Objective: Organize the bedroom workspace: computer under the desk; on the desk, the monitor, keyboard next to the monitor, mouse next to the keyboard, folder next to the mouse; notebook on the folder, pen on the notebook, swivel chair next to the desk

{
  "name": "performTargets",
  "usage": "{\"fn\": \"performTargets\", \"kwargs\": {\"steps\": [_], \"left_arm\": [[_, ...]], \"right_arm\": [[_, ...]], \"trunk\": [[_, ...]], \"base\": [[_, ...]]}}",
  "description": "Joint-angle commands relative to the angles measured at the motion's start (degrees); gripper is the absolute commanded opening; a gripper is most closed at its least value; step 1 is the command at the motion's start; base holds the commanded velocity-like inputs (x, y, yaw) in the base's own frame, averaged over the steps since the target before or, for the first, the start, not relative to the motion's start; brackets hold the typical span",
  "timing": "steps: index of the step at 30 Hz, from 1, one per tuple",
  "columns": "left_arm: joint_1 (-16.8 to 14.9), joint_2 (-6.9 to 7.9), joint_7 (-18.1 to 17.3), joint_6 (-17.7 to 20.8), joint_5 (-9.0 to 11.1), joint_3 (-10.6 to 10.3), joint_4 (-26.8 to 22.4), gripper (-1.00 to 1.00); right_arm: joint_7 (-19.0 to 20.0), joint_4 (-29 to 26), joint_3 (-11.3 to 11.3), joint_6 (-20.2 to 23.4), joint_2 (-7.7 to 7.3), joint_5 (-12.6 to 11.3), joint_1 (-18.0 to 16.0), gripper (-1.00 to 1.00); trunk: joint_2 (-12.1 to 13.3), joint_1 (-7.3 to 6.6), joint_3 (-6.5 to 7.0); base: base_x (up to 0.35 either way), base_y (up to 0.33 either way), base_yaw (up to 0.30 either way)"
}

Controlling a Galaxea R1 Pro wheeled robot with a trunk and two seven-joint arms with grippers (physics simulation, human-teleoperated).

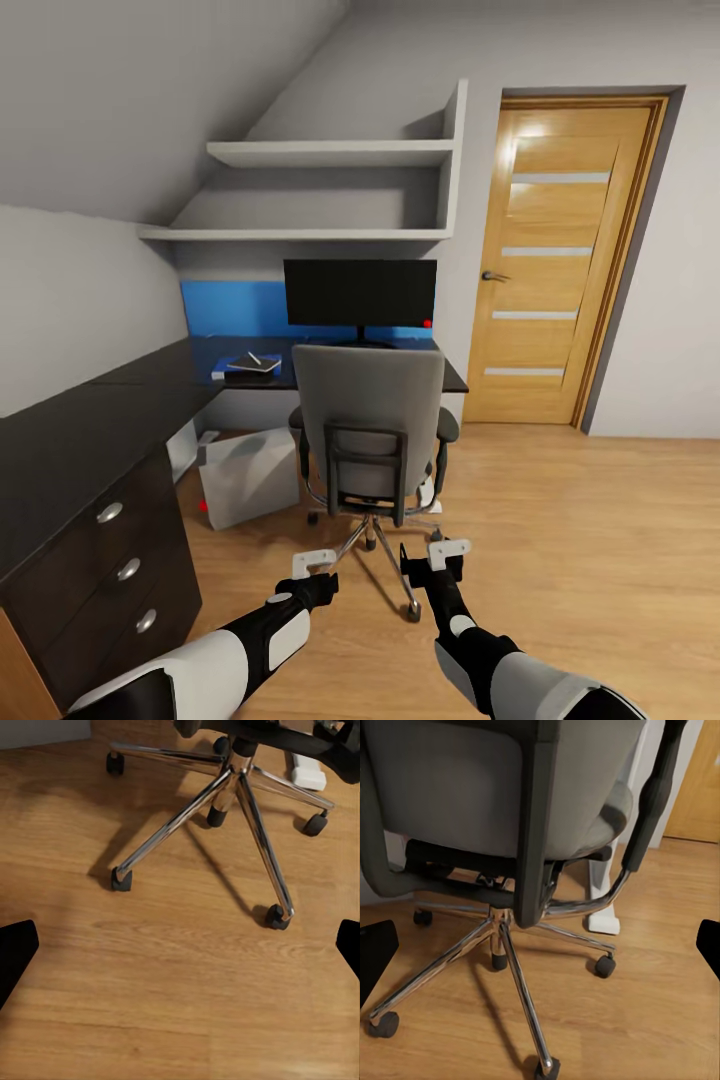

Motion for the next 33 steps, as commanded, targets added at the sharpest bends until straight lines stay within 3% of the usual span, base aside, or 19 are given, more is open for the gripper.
{"fn": "performTargets", "kwargs": {"steps": [1,33], "left_arm": [[0.0,0.01,0.3,-0.2,0.5,-0.5,-0.1,1.0],[0.0,-0.06,0.3,0.9,0.5,-0.5,-0.1,1.0]], "right_arm": [[-0.2,0.1,0.5,-0.2,0.01,-0.4,0.0,1.0],[-0.2,0.7,0.4,-0.1,-0.11,-0.5,0.0,1.0]], "trunk": [[0.4,-0.24,0.12],[13.2,-7.26,5.87]], "base": [[0.0,0.0,0.0],[0.0,0.0,0.0]]}}
